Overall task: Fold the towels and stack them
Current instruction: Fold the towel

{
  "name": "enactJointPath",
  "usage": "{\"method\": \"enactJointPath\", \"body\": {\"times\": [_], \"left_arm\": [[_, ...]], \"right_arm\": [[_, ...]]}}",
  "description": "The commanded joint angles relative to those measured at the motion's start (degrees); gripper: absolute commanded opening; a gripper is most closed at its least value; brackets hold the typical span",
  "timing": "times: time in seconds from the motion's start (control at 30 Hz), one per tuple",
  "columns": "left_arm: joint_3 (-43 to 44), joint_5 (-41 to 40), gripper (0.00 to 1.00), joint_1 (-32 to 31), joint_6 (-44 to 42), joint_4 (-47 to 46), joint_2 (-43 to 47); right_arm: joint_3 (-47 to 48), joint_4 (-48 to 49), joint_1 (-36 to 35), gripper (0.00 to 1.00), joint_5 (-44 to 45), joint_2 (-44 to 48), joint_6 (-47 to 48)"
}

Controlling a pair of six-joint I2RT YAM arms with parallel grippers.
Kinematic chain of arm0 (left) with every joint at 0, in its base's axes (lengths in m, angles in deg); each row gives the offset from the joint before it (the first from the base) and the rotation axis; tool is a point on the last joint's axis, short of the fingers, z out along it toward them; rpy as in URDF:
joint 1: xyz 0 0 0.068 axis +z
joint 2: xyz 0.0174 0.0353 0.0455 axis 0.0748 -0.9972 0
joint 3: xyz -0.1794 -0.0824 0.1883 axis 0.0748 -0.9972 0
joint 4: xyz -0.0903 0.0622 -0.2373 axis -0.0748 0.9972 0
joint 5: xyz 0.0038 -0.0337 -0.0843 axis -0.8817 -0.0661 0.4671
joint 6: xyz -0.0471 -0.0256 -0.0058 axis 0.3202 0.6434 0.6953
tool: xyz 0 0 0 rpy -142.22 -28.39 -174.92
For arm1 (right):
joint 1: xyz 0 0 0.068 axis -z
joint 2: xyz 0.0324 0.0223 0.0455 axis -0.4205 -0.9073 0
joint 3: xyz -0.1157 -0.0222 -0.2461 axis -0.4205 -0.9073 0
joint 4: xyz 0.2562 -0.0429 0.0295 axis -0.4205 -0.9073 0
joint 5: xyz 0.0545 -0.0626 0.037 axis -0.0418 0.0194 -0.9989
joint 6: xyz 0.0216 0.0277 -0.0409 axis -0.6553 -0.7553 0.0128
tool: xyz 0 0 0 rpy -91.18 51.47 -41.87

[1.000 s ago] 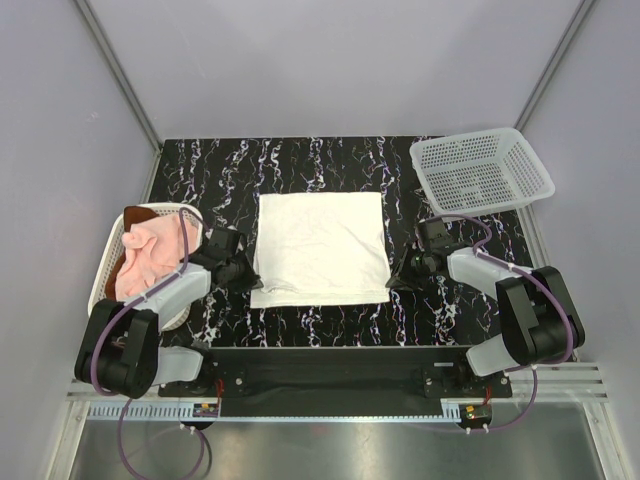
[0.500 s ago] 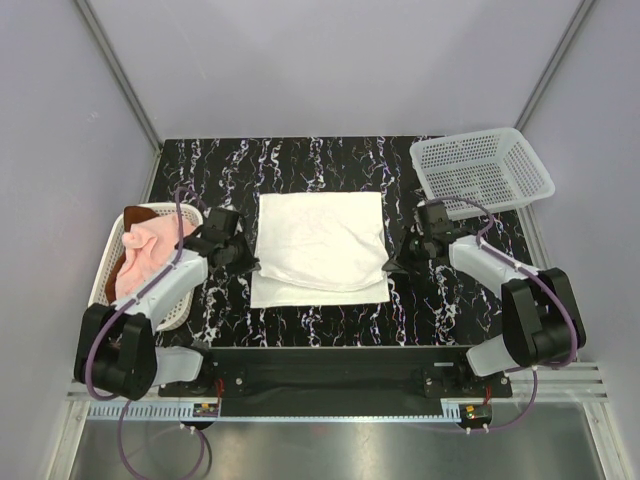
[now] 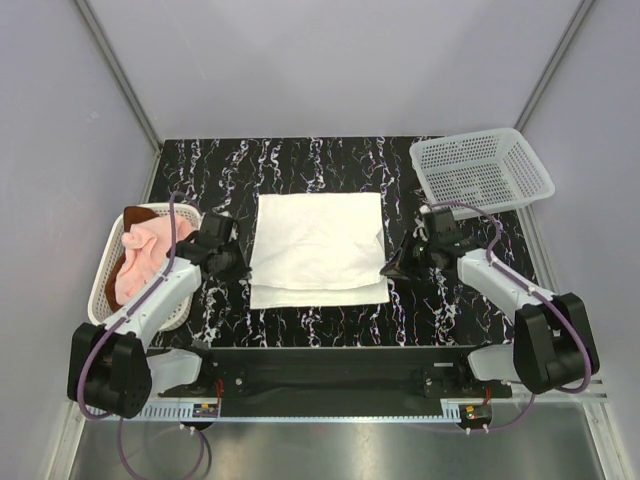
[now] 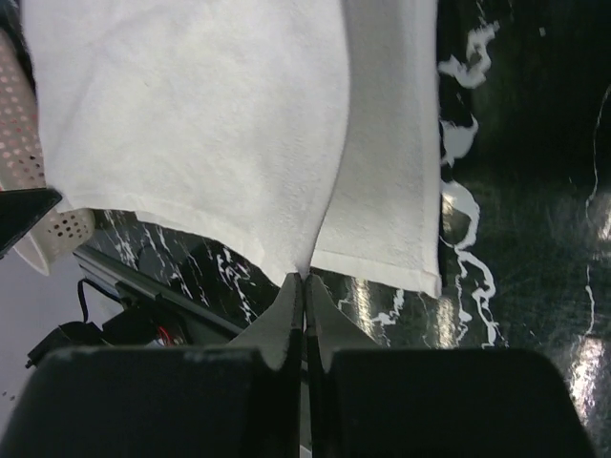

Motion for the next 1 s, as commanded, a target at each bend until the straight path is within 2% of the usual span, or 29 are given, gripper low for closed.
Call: {"method": "enactJointPath", "body": {"times": [0.0,0.17,0.4,0.53,0.63,0.7,0.83,0.97], "left_arm": [[-4.2,-1.15,0.0,0.35,-0.99,-0.6,0.58],[-7.63,2.46,0.0,0.26,-0.46,-5.18,-2.94],[-7.29,2.72,0.0,0.26,-0.55,-4.39,-2.51],[1.13,4.83,0.0,-0.44,0.06,4.1,-0.49],[4.31,1.24,0.0,-3.6,1.03,10.18,3.45],[1.09,3.76,0.0,-3.87,3.12,9.85,5.57],[-11.3,4.13,0.0,-5.44,8.93,3.81,11.55],[-12.91,1.24,0.0,-8.18,10.7,3.26,8.85]], "right_arm": [[-5.96,5.14,-0.59,0.0,-2.07,-0.37,-1.42],[-10.19,11.46,-0.76,0.0,-1.55,-5.11,-0.28],[-11.24,11.83,-0.76,0.0,0.57,-6.0,1.31],[-9.93,10.26,-0.76,0.0,1.26,-5.73,1.39],[-9.4,8.93,-0.76,0.0,2.49,-6.0,1.48],[-9.57,8.93,-0.85,0.0,2.67,-6.17,1.22],[-10.63,9.45,-0.85,0.0,3.64,-6.7,0.6],[-10.37,8.84,-0.85,0.0,3.9,-7.23,0.87]]}}
